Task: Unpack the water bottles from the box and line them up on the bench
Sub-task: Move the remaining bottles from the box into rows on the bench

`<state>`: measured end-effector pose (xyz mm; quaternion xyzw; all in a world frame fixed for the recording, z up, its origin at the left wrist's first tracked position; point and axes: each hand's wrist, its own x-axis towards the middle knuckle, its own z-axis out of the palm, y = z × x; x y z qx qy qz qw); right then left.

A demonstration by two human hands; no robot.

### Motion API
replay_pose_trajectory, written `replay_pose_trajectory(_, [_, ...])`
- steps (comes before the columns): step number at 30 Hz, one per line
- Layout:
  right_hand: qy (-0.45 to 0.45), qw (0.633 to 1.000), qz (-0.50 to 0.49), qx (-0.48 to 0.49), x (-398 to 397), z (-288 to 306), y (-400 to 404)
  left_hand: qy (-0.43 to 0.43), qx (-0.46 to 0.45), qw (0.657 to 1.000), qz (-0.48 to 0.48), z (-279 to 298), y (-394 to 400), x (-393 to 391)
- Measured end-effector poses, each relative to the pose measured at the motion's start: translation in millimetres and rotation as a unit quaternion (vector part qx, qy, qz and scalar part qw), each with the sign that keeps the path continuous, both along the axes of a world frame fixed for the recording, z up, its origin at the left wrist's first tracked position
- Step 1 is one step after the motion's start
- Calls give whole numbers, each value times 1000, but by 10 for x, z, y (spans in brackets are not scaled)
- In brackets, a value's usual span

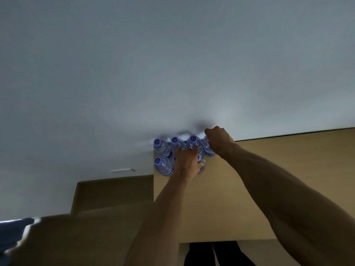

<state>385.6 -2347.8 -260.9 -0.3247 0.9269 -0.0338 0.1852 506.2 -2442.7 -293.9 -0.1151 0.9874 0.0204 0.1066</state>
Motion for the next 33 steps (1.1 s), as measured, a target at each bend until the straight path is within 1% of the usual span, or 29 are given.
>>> replay_pose_trajectory(2, [-7, 1000, -22, -7, 14, 3, 35, -6, -9, 1000, 0, 29, 18, -3])
replay_pose_trajectory(4, [-14, 999, -29, 10, 16, 24, 81, -4, -12, 1000, -10, 60, 27, 8])
replay_pose_trajectory(6, [-12, 999, -26, 32, 17, 70, 123, -1, 11, 1000, -7, 113, 27, 27])
replay_pose_trajectory(8, [6, 999, -26, 46, 22, 141, 144, 7, 30, 999, 17, 197, 22, 15])
replay_pose_trajectory(12, [29, 999, -24, 39, 31, 322, 144, 17, -14, 999, 41, 468, 31, -87])
replay_pose_trajectory(15, [29, 999, -17, 23, 33, 447, 169, 16, -31, 996, 77, 686, 51, -164])
replay_pose_trajectory(18, [27, 999, -17, -4, 37, 528, 249, 6, -51, 995, 83, 891, 104, -237])
replay_pose_trajectory(24, [25, 999, -36, -18, 26, 810, 752, 4, -94, 995, 30, 1213, 312, -395])
replay_pose_trajectory(28, [43, 994, -104, -14, -10, 1130, 1293, 33, -84, 996, -23, 1383, 670, -564])
replay_pose_trajectory(33, [68, 976, -206, -5, 174, 1396, 1995, 69, -47, 987, -134, 1574, 1355, -684])
